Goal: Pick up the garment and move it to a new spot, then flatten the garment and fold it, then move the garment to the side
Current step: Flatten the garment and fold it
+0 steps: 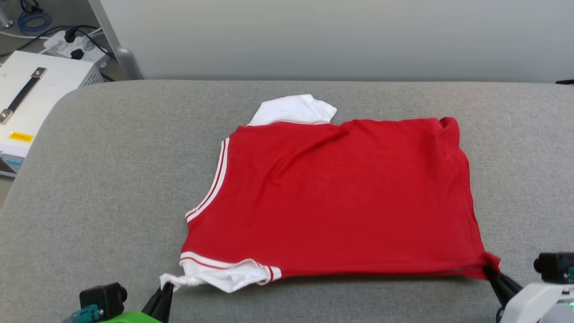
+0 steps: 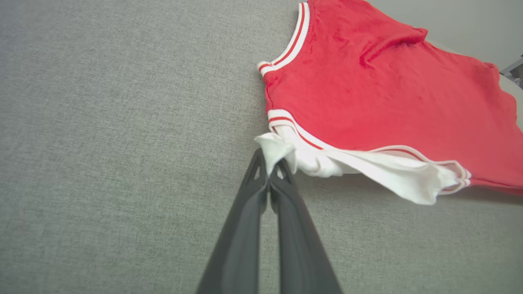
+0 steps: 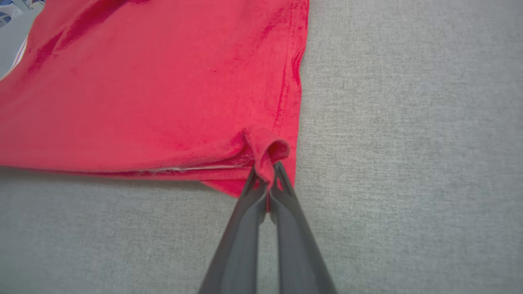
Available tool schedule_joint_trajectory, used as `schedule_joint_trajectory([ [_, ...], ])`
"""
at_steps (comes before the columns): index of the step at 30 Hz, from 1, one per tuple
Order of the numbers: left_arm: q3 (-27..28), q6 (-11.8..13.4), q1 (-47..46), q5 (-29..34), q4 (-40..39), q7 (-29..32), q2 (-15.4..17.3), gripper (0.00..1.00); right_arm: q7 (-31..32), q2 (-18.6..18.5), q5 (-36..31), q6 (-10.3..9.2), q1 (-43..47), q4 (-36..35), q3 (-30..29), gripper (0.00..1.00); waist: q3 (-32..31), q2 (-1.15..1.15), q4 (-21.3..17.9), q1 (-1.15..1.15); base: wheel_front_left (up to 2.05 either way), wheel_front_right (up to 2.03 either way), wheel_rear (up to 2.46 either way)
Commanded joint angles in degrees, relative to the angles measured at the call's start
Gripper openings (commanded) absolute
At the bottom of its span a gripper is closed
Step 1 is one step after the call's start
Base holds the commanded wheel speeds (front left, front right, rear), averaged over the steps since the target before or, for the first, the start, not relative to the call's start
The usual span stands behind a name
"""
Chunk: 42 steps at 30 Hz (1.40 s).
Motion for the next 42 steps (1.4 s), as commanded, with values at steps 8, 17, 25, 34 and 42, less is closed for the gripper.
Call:
schedule_joint_trajectory([
  [8,0.3,3.1,5.5,-1.2,-8.9,3.6,2.5,0.0,10.6,7.3,-6.8,-0.1,11.4,-15.4,-8.6,0.0,0.3,0.0,-0.1,0.01,0.0,0.0,0.0],
  [17,-2.1,0.5,-6.7,2.4,-8.3,3.6,1.7,0.0,15.1,8.1,-9.5,-0.1,5.3,-19.7,-10.2,0.0,4.9,0.0,0.3,0.01,0.0,0.0,0.0],
  [25,-2.4,-2.6,-17.8,3.4,0.3,0.8,-0.8,0.0,15.3,5.8,-9.5,-0.1,-5.0,-14.5,-7.7,0.0,9.9,0.0,0.1,0.01,0.0,0.0,0.0],
  [34,-3.1,-7.2,-26.9,3.8,12.4,-4.2,-3.8,0.0,11.5,5.1,-8.4,-0.1,-12.1,-6.2,-4.8,0.0,15.2,0.0,-0.3,0.01,0.0,0.0,0.0],
  [42,-4.5,-10.2,-30.5,1.3,22.2,-1.5,-5.8,0.0,7.3,4.3,-7.3,-0.1,-14.3,0.3,-1.6,1.0,15.9,0.0,-0.5,0.01,0.0,0.0,0.0],
])
